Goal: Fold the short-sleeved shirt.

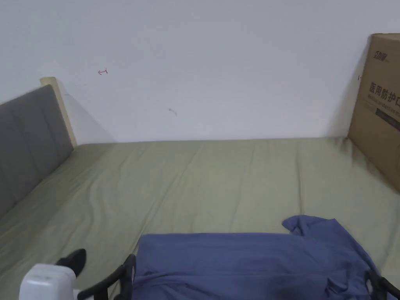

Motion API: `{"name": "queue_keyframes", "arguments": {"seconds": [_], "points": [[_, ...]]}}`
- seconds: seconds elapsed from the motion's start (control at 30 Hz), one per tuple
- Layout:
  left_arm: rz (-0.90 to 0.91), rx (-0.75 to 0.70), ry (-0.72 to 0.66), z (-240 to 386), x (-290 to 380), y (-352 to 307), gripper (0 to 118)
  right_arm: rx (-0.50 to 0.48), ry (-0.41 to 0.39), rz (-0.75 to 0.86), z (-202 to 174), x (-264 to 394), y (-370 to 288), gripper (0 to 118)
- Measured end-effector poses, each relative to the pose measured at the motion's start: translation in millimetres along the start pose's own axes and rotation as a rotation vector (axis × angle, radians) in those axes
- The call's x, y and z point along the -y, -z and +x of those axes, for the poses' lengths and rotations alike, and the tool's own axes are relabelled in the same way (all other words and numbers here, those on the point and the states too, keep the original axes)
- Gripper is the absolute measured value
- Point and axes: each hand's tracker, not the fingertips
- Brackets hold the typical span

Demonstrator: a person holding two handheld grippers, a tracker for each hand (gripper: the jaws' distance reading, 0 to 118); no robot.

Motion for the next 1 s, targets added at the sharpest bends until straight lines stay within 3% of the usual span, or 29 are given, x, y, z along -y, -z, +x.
{"name": "queue_keyframes", "arguments": {"seconds": [0.03,0.07,0.1,0.17,0.47,0.53,0.6,0.67,0.7,0.77,0.9,1.0], "points": [[-0.003,0.011,-0.007,2,0,-7,59,0.006,-0.003,0.001,-7,1,-6,34],[-0.013,0.024,-0.009,4,0,-14,22,0.005,-0.007,-0.002,-13,3,-12,10],[-0.022,0.024,-0.007,7,0,-17,0,0.001,-0.019,-0.002,-18,5,-18,8],[-0.035,0.029,0.015,10,1,-24,0,-0.003,-0.014,0.005,-25,9,-26,0],[-0.140,0.031,-0.110,-7,25,1,0,-0.013,-0.012,0.017,-32,5,-35,0],[-0.243,0.073,-0.169,-17,38,25,0,-0.026,0.004,0.013,-28,7,-33,0],[-0.324,0.112,-0.255,-33,60,59,23,-0.027,0.009,-0.004,-26,9,-34,0],[-0.407,0.109,-0.313,-46,83,98,63,-0.035,0.017,-0.026,-22,12,-31,0],[-0.468,0.099,-0.345,-52,96,120,68,-0.034,0.023,-0.040,-22,12,-32,0],[-0.544,0.065,-0.383,-58,118,153,75,-0.027,0.028,-0.061,-17,16,-31,0],[-0.603,0.003,-0.405,-61,145,203,74,0.008,0.048,-0.110,-3,25,-31,0],[-0.699,-0.041,-0.390,-56,159,233,65,0.045,0.068,-0.154,11,33,-28,0]]}}
